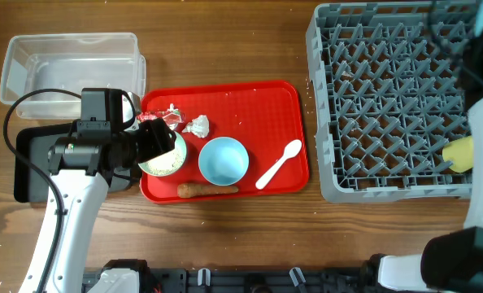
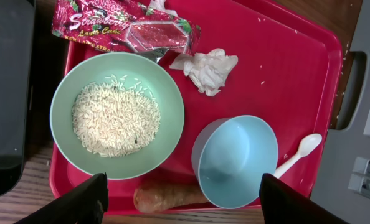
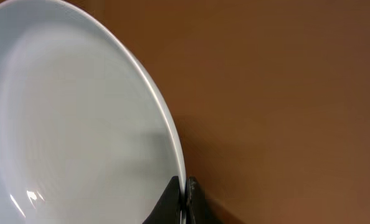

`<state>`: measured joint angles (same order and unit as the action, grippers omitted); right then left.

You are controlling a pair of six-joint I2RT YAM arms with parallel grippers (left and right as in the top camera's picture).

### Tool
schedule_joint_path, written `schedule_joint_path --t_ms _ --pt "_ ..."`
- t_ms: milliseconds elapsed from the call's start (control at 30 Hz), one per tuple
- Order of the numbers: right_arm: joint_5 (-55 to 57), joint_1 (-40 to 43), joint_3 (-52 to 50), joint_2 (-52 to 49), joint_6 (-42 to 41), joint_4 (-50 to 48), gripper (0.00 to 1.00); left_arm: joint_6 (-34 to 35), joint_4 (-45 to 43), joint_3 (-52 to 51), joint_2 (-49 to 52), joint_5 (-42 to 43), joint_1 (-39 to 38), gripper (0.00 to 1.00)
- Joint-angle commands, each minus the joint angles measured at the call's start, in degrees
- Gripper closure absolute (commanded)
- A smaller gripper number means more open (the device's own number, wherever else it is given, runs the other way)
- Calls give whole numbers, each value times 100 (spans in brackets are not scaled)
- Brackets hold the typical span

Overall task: Sort waste into correct bins and load items into the dishwasher rack
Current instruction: 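Lift the plate and stand it upright in the rack's right side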

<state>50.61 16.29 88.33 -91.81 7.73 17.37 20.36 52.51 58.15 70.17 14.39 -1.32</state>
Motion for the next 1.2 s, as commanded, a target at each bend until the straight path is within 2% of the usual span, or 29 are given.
schedule_joint_path --t_ms 0,167,467,600,833,1000,1167 --pt "-72 378 92 -474 590 -76 96 -44 -13 79 -42 -57 48 23" --pt "-79 737 92 -922 883 -326 96 -44 -13 79 -42 -55 48 23" --pt "-223 780 42 -1478 1204 -363 96 -42 -11 79 -42 -55 48 23" --pt "-201 811 42 -1635 1777 -734 96 -42 -11 79 -42 -55 48 23" --pt "-444 811 42 -1768 3309 -1357 96 2 -13 79 -42 -55 48 23" --pt "-573 763 -103 -1805 3283 -1283 95 2 -35 79 -42 -55 48 23" --pt "-573 669 -675 -1836 3034 -1305 96 0 -39 79 -42 -57 48 23"
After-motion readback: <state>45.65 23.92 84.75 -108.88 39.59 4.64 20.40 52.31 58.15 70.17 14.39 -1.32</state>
